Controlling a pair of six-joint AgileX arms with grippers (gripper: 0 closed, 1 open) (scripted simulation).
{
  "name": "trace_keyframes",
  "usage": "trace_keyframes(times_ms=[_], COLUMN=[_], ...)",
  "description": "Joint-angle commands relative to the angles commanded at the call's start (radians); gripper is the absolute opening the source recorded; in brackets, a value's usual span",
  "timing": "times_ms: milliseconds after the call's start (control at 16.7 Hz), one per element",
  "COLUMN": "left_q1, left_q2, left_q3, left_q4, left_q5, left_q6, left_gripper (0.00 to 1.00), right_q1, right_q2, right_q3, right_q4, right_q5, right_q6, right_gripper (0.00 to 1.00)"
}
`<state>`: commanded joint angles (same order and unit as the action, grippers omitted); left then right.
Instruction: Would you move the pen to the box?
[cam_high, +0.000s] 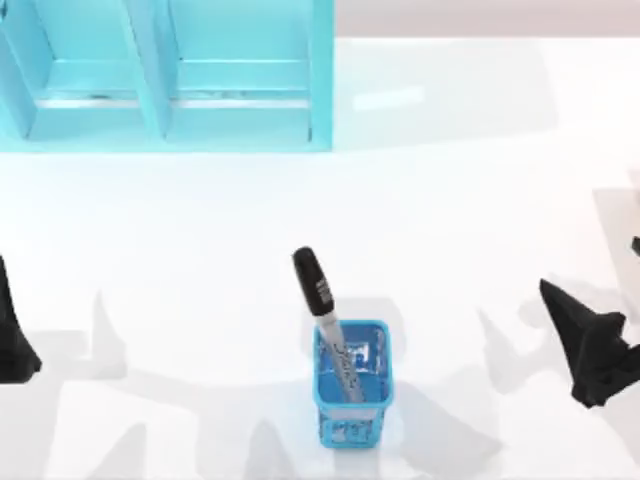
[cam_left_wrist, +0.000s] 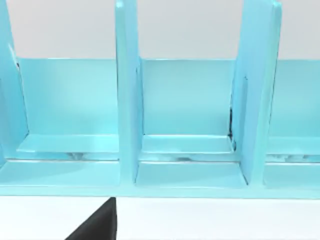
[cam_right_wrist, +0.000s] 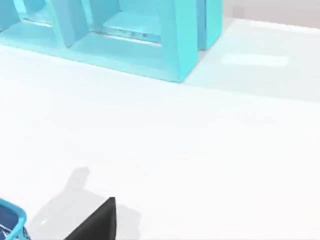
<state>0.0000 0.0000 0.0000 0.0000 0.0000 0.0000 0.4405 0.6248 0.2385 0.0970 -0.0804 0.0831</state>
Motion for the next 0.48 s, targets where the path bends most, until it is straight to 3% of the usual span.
trace_keyframes(times_ms=[480], left_q1=[0.000], left_q2=[0.000], left_q3=[0.000], left_q4=[0.000], left_q5=[0.000], left_q6=[0.000], left_gripper=[1.00], right_q1=[0.336], right_q2=[0.518], right_q3=[0.182], right_q4=[0.074], right_q5=[-0.064], right_q6=[0.066], right_gripper=[1.00])
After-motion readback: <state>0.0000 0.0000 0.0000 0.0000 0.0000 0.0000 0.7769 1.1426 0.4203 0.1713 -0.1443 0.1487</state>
